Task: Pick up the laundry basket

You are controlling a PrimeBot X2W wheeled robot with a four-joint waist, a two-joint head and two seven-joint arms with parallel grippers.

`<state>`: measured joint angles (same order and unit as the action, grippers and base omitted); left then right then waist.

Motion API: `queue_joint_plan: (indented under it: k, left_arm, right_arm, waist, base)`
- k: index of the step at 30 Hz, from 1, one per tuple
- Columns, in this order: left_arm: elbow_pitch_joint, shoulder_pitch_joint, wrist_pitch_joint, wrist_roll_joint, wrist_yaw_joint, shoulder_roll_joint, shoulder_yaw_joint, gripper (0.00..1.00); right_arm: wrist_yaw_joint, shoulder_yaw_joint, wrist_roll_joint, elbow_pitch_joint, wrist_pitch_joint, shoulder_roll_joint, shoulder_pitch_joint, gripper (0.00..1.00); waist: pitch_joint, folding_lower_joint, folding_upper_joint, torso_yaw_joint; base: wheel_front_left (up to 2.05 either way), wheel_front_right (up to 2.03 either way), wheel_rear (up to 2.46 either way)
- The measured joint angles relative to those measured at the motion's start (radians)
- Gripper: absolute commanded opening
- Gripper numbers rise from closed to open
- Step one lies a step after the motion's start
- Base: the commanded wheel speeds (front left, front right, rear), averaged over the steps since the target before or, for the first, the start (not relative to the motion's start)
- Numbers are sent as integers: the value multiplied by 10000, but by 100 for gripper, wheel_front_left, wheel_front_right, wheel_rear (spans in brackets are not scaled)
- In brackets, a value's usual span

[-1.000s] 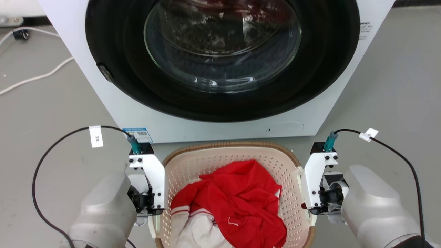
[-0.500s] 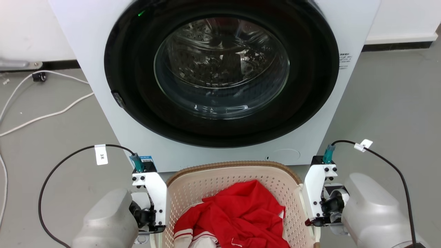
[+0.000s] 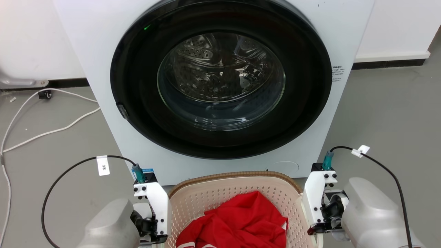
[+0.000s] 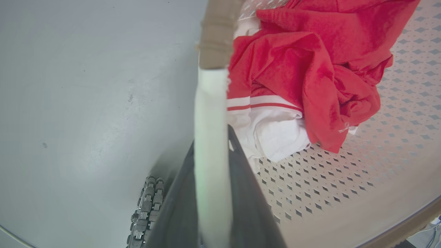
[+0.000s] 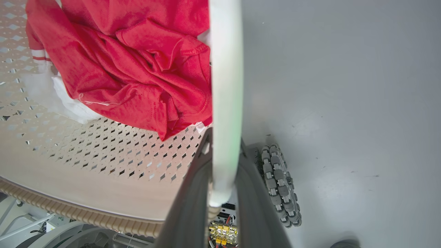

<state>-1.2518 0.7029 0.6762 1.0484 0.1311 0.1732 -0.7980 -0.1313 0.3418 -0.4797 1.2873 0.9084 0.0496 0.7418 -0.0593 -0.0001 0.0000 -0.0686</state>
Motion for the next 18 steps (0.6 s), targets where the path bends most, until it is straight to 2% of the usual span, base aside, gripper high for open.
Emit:
queue_joint_plan:
  k: [18]
  left_arm:
    - [-17, -226, -17, 288, -2, -65, -79, 0]
  right_arm:
    - [2, -84, 209, 12, 115, -27, -128, 0]
  waist:
    - [-212, 1, 0, -10]
  base:
    - [0, 0, 0]
